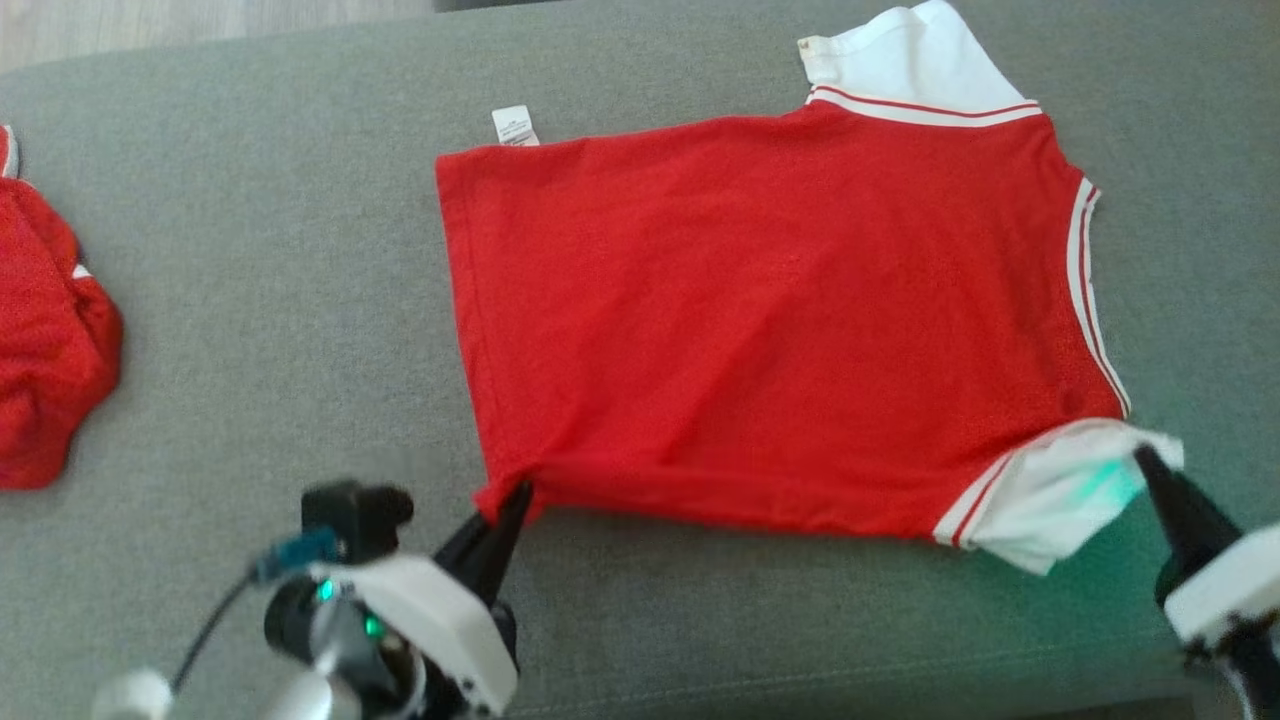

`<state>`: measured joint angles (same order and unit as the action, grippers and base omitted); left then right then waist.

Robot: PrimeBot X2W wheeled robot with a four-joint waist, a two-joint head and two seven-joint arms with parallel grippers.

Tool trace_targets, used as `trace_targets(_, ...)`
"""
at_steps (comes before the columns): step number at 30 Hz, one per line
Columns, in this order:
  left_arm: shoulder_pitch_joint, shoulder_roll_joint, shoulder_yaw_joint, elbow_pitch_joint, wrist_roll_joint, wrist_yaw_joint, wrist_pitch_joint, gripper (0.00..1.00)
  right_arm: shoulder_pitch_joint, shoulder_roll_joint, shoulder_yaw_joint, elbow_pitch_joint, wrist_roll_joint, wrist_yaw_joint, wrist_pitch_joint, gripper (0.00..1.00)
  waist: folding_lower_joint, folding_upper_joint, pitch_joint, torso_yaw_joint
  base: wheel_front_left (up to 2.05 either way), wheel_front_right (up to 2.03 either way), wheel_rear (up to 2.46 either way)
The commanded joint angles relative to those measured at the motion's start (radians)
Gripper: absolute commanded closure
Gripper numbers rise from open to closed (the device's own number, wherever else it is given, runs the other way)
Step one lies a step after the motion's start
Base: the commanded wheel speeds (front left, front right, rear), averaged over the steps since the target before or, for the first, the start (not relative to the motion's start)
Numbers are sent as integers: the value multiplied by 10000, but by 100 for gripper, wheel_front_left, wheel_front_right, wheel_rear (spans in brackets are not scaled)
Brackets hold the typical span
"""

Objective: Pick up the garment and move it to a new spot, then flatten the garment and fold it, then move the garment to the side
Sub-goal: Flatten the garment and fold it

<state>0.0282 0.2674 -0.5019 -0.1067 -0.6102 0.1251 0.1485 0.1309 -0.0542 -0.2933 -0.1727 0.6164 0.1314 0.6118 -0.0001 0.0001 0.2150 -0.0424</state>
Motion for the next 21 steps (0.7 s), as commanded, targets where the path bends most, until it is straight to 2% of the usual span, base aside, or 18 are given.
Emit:
trace_targets(1,-538,168,400,-464,-60,47,201,100,-396,-352,120,-292,-24,-7,186,100,1,-1,62,31,0,0,0)
trace_targets(9,-2275,668,616,-458,-764,3,2554,100,-2610,-946,30,340,-91,-7,2202,100,1,-1,508,125,0,0,0)
trace_targets(16,-3376,480,809,285,-1283,-8,3298,100,-4458,-1277,160,1265,-564,-7,3128,100,1,-1,1005,139,0,0,0)
trace_targets(21,-3991,476,783,896,-1251,-82,3488,100,-5402,-1697,575,1967,-1070,-7,3359,100,1,-1,1269,254,0,0,0)
